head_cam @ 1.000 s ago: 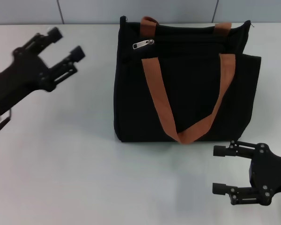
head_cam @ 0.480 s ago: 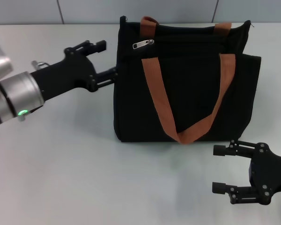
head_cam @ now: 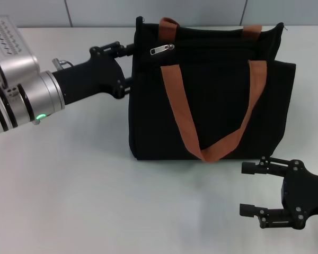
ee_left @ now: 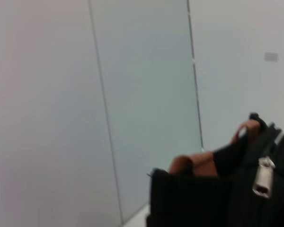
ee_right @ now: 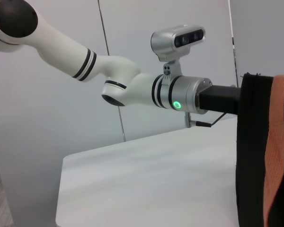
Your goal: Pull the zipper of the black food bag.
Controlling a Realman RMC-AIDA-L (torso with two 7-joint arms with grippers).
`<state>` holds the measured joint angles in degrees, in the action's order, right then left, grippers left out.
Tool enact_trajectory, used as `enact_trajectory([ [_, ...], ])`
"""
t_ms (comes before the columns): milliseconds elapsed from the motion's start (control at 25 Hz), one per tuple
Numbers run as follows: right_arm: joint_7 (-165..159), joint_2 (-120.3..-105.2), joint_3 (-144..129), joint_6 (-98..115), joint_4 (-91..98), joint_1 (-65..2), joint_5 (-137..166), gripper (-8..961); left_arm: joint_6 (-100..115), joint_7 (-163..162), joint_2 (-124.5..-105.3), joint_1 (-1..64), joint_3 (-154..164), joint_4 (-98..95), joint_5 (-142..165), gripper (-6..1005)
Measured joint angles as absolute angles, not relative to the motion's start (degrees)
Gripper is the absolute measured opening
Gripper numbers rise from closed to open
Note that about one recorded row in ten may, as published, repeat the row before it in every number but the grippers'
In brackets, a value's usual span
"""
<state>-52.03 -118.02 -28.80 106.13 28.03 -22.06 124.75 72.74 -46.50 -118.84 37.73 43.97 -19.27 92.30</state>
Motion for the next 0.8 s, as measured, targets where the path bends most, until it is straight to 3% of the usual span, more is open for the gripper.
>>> enact_trajectory([
  [280, -51.84, -118.11, -28.31, 107.91, 27.93, -22.06, 122.97, 834, 76.79, -46.38, -118.79, 36.11, 43.98, -19.15, 88.67, 466],
  [800, -63.99, -117.2, -28.17, 117.83, 25.66, -22.19, 107.75, 833, 87.58, -45.22, -118.75, 34.12, 44.13, -19.65, 87.82, 239],
])
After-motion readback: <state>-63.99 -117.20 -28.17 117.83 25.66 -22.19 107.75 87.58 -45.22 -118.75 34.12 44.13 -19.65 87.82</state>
